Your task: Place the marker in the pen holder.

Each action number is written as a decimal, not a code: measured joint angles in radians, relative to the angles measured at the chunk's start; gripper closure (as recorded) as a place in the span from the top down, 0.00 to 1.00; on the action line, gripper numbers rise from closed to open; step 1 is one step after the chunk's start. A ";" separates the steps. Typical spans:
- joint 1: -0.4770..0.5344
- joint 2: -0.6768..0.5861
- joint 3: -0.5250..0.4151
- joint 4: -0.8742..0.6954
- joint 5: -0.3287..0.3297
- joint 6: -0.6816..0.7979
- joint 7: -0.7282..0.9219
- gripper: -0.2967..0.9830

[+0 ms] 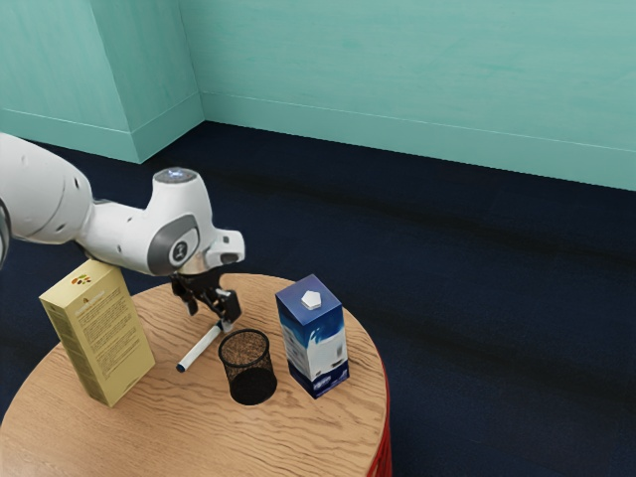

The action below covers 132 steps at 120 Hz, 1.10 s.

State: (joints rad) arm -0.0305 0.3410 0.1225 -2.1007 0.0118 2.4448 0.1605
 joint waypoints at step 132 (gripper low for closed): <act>0.000 0.005 -0.001 -0.004 -0.017 0.029 0.079 0.22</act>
State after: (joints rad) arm -0.0303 0.3460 0.1215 -2.1048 -0.0056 2.4743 0.2394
